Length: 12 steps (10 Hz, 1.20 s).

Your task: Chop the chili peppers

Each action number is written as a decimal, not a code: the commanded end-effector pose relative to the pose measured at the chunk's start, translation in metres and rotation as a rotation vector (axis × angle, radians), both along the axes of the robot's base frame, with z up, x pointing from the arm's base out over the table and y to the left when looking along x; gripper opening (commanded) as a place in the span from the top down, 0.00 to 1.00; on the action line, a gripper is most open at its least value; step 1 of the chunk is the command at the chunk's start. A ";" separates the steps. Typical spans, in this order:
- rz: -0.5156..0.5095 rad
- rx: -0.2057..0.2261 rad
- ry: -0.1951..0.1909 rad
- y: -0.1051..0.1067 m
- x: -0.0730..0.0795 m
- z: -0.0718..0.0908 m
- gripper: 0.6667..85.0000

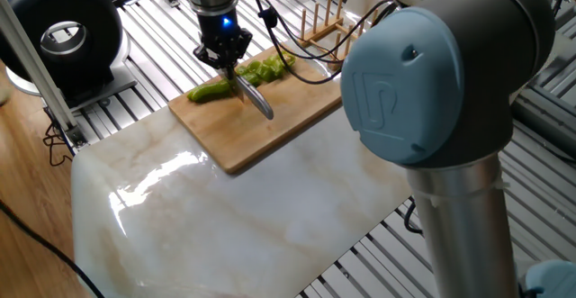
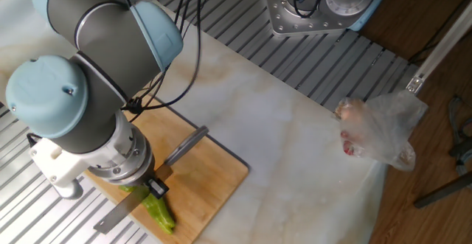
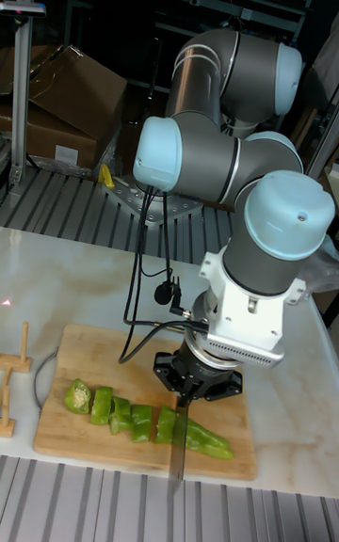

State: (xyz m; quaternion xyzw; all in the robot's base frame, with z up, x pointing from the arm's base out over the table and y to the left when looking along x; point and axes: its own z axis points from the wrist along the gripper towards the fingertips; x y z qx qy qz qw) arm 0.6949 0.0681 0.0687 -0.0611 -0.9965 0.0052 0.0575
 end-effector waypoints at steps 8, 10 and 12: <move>-0.010 0.020 -0.019 0.003 -0.019 -0.021 0.99; -0.013 0.026 0.005 0.005 -0.021 -0.006 0.99; -0.011 0.044 0.044 0.006 -0.023 0.024 0.99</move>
